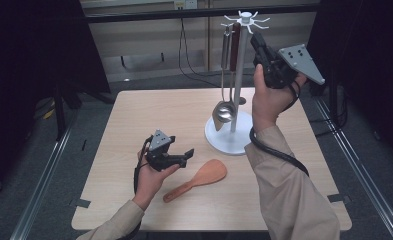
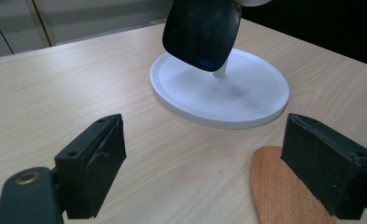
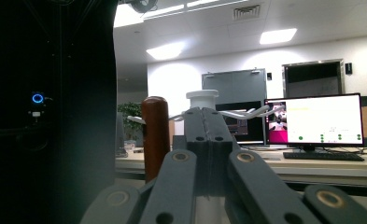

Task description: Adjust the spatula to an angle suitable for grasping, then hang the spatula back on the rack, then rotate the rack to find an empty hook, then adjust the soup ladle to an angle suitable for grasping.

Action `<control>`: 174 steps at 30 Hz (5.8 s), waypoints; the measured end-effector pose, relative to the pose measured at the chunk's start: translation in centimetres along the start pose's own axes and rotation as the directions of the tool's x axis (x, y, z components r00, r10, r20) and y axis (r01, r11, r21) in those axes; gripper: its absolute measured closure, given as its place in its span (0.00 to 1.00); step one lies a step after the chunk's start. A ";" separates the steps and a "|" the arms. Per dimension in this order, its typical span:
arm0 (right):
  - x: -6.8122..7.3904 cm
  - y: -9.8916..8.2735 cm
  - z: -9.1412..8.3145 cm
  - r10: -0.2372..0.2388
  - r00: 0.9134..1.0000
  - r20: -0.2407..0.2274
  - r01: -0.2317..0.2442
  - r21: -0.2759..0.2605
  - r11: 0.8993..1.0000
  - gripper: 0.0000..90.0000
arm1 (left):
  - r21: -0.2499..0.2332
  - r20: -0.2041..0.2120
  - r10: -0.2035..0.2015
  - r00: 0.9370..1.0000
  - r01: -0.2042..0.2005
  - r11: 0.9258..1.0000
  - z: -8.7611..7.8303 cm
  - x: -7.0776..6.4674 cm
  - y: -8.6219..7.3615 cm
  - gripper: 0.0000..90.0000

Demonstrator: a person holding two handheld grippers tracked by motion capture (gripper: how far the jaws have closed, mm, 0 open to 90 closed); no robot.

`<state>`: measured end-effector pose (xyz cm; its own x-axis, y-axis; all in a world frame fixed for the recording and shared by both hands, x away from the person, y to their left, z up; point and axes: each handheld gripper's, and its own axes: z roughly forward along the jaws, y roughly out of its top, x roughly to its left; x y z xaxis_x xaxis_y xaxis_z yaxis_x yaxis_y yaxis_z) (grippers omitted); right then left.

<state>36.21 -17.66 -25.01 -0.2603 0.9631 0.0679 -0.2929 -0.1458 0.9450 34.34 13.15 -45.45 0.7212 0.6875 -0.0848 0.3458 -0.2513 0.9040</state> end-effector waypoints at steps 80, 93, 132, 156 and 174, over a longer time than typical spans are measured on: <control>-3.0 -8.7 -10.9 0.103 0.987 -0.122 -0.062 0.300 0.952 0.45 | 0.028 -0.024 0.023 0.999 -0.023 0.999 -1.0 -1.4 -1.0 0.15; -3.2 -12.1 -13.2 0.119 0.987 -0.106 -0.069 0.393 0.917 0.30 | 0.039 -0.040 0.012 0.999 -0.010 0.999 -1.9 -1.2 -1.7 0.15; -2.3 -15.1 -12.9 0.140 0.963 -0.228 -0.009 0.497 0.868 0.07 | 0.227 0.184 -0.070 0.980 0.027 0.973 -5.9 -1.5 -4.3 0.83; -2.5 -15.3 -12.7 0.164 0.962 -0.218 -0.034 0.499 0.866 0.07 | 0.415 0.210 -0.082 0.974 -0.013 0.910 -4.1 -3.0 -6.9 0.98; -2.9 -15.1 -13.3 0.142 0.968 -0.207 -0.017 0.510 0.860 0.08 | 0.380 0.071 -0.100 0.992 0.066 0.923 -3.7 -0.4 -6.6 0.95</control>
<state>29.18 -21.23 -43.72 -0.4839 0.8648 0.1339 0.2218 -0.0268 0.9747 29.57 17.08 -49.82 0.7239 0.6589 -0.2043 0.5944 -0.4455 0.6695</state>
